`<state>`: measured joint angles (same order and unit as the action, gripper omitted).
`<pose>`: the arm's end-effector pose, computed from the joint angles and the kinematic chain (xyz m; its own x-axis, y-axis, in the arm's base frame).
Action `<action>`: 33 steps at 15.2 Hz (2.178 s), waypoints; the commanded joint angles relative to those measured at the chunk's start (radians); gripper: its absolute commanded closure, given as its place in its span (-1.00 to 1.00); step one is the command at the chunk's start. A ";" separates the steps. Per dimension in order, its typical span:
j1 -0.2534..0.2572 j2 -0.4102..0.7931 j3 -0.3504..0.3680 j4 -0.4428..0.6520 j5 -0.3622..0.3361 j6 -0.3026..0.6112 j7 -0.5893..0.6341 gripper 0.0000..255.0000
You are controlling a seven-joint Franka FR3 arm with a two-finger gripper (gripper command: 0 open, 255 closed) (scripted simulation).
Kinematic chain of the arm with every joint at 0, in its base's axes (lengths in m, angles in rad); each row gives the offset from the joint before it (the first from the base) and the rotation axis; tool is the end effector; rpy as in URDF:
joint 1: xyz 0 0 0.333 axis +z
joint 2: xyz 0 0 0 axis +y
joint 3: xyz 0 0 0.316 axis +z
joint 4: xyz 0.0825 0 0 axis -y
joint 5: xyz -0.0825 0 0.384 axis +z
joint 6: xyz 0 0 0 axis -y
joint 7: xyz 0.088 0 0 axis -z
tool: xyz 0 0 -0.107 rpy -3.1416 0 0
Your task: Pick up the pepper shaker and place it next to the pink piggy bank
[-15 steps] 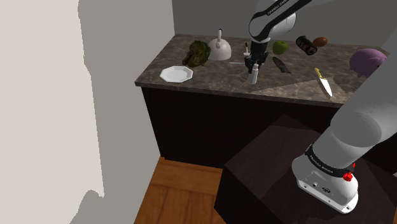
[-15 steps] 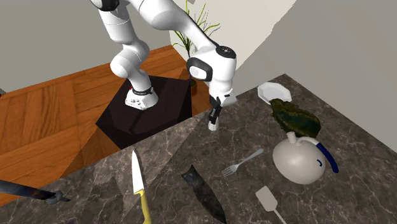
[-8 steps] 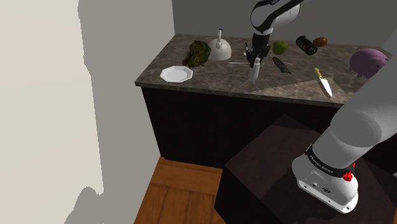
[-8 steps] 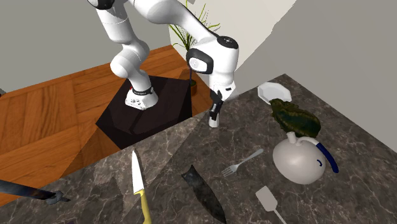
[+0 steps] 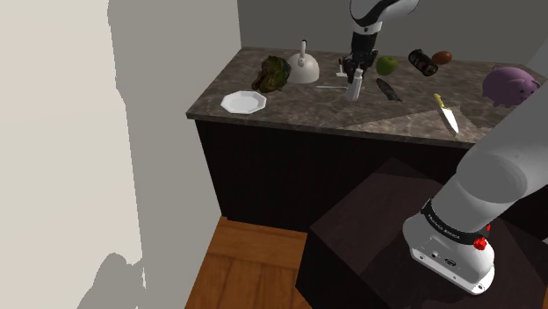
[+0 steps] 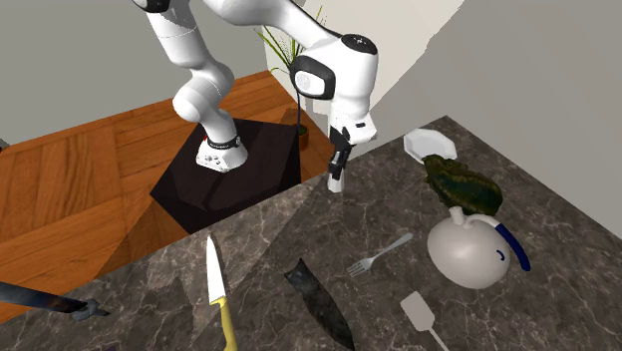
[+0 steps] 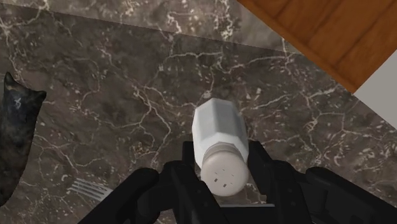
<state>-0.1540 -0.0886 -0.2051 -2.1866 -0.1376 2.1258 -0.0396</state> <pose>0.4832 -0.1893 0.4279 0.9695 -0.2444 0.0190 -0.2451 -0.9642 0.1014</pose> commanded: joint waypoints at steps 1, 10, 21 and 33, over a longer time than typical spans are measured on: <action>0.000 -0.007 0.001 0.020 0.001 -0.028 -0.003 1.00; 0.003 -0.041 0.005 0.107 0.002 -0.148 -0.010 1.00; 0.005 -0.059 0.010 0.236 0.005 -0.294 -0.022 1.00; -0.064 -0.107 -0.084 0.255 -0.015 -0.340 -0.185 1.00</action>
<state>-0.2084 -0.1955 -0.2752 -1.9340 -0.1507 1.7847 -0.2014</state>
